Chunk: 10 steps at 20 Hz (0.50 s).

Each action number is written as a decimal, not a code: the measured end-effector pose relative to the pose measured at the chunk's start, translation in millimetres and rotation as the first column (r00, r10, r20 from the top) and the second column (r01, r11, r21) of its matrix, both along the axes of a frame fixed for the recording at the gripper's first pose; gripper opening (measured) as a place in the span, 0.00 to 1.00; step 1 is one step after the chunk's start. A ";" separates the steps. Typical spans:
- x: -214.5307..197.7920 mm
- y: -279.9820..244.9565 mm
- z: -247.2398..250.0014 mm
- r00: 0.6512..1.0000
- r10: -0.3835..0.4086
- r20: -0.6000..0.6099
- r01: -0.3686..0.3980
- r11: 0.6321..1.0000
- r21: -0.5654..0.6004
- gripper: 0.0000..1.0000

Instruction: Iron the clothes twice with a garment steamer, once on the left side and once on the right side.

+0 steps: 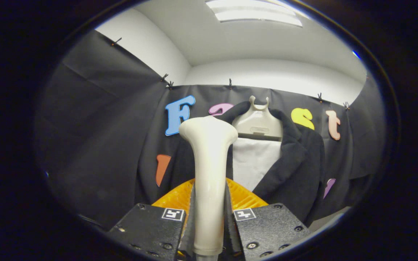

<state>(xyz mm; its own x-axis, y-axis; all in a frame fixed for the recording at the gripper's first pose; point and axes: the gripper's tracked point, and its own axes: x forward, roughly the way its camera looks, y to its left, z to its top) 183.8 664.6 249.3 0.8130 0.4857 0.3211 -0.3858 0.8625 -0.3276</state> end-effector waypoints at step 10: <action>-5.3 -23.1 -62.7 0.994 -0.045 -0.097 0.040 0.998 -0.053 0.36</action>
